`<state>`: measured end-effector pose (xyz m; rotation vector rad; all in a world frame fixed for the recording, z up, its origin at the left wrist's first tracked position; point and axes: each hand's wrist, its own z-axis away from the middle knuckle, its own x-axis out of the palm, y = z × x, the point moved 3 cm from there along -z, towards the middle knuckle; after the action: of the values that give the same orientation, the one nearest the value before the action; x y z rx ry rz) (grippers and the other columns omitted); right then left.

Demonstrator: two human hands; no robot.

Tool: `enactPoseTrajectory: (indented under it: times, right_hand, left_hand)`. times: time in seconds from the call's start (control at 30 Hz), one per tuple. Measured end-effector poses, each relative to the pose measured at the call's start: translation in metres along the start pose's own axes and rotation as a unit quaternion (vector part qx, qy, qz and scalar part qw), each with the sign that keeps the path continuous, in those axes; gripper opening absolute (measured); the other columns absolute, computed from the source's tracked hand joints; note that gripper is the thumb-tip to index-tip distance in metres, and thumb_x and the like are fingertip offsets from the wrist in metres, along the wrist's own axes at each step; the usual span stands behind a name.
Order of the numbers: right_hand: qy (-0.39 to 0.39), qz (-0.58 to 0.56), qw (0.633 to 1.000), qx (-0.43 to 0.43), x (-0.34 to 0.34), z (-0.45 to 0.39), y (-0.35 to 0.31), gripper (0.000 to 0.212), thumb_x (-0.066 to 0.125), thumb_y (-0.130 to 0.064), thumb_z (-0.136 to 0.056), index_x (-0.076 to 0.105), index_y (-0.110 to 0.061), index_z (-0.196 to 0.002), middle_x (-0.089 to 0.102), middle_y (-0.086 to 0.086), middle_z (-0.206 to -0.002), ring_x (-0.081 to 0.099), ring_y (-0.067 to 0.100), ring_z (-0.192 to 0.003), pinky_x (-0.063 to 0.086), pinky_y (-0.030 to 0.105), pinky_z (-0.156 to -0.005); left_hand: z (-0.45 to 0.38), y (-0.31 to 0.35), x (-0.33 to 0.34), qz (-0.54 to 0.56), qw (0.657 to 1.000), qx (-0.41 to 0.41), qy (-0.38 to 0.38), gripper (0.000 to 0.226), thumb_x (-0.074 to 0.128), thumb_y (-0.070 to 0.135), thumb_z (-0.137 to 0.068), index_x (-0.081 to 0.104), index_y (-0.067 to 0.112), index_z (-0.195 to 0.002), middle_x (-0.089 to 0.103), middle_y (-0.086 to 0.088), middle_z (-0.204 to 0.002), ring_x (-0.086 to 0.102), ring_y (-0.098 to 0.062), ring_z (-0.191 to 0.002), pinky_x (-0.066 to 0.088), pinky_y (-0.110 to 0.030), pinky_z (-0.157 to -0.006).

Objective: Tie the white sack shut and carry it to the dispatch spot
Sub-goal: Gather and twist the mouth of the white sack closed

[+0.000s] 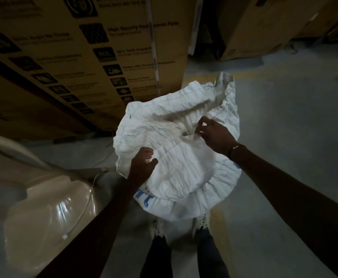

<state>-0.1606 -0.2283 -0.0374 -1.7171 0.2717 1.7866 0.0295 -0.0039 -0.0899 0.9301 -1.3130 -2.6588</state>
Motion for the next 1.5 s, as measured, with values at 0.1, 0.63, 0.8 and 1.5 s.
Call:
enactPoseTrajectory:
  times: [0.1,0.63,0.8,1.5]
  right_hand:
    - [0.027,-0.062,0.998,-0.017,-0.024,0.033,0.005,0.017,0.062,-0.004,-0.097,0.075,-0.012,-0.103,0.064,0.001,-0.126,0.07,0.026,-0.094,0.057,0.036,-0.074]
    - [0.149,-0.129,0.952,0.234,-0.097,0.235,-0.009,0.028,0.081,-0.019,-0.089,0.076,-0.009,-0.064,0.062,0.01,-0.1,0.071,0.025,-0.085,0.056,0.035,-0.074]
    - [0.125,-0.15,0.942,0.274,-0.085,0.259,-0.003,0.011,0.088,-0.009,-0.078,0.078,-0.009,-0.083,0.06,0.012,-0.124,0.071,0.016,-0.088,0.061,0.036,-0.076]
    - [0.124,-0.296,0.926,0.198,-0.1,0.228,0.038,0.065,0.095,-0.014,-0.069,0.063,-0.013,-0.125,0.069,0.005,-0.104,0.071,0.022,-0.082,0.062,0.031,-0.081]
  left_hand:
    - [0.01,0.011,-0.004,-0.017,0.999,0.036,-0.02,0.053,0.085,0.013,-0.084,0.059,0.007,-0.131,0.058,0.003,-0.124,0.057,-0.016,-0.112,0.048,-0.029,-0.096]
    - [0.09,0.156,0.028,-0.103,0.94,0.217,-0.241,0.103,0.094,0.061,-0.05,0.054,0.041,-0.143,0.067,0.009,-0.136,0.063,-0.014,-0.126,0.057,-0.044,-0.102]
    - [0.099,0.161,0.044,-0.112,0.927,0.255,-0.252,0.06,0.093,0.048,-0.064,0.073,0.031,-0.118,0.077,0.012,-0.103,0.074,-0.007,-0.097,0.061,-0.042,-0.091]
    - [0.088,0.189,0.077,-0.258,0.897,0.326,-0.146,0.016,0.065,0.041,-0.09,0.077,0.032,-0.097,0.076,0.007,-0.095,0.071,-0.015,-0.093,0.045,-0.046,-0.093]
